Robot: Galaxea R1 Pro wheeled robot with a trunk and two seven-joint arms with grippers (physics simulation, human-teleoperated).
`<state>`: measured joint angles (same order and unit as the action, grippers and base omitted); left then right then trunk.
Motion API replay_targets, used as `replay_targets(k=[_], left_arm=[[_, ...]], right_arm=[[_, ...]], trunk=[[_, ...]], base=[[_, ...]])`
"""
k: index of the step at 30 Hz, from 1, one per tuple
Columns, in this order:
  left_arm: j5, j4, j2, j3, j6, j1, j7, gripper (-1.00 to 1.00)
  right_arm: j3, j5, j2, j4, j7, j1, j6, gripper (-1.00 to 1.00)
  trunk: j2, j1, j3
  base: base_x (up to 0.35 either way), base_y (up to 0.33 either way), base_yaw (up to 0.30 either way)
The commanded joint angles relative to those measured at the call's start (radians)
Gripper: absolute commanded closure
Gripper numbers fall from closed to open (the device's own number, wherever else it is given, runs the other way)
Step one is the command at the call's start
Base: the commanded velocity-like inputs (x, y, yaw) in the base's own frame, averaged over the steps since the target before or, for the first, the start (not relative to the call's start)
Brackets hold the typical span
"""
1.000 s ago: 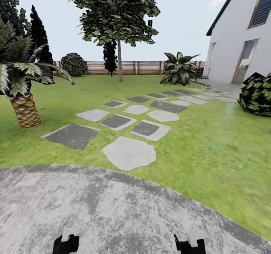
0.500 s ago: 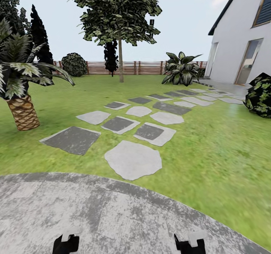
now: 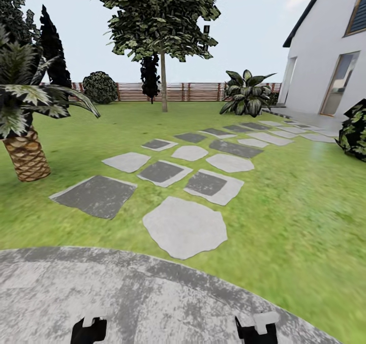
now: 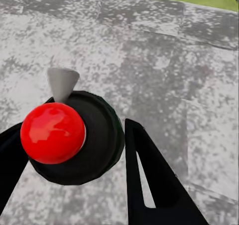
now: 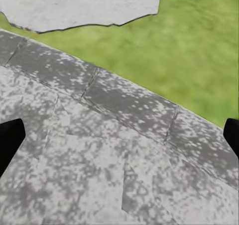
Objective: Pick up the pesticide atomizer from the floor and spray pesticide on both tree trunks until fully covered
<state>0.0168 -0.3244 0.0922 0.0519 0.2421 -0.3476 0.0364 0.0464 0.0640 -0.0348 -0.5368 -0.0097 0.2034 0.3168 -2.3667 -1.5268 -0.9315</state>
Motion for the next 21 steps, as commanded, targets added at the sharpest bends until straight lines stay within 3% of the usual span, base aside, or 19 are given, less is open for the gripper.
replay_targets(k=[1, 21], left_arm=[[0.002, 0.001, 0.000, 0.001, 0.003, -0.001, 0.000, 1.00], [0.002, 0.001, 0.001, 0.002, 0.003, -0.001, 0.000, 1.00]], right_arm=[[0.001, 0.007, -0.001, 0.000, -0.001, 0.001, 0.002, -1.00], [0.000, 0.007, -0.001, 0.000, -0.001, 0.001, 0.002, -1.00]], trunk=[[0.000, 0.000, -0.001], [0.000, 0.000, -0.001]], base=[[0.331, 0.122, 0.000], [0.331, 0.122, 0.000]])
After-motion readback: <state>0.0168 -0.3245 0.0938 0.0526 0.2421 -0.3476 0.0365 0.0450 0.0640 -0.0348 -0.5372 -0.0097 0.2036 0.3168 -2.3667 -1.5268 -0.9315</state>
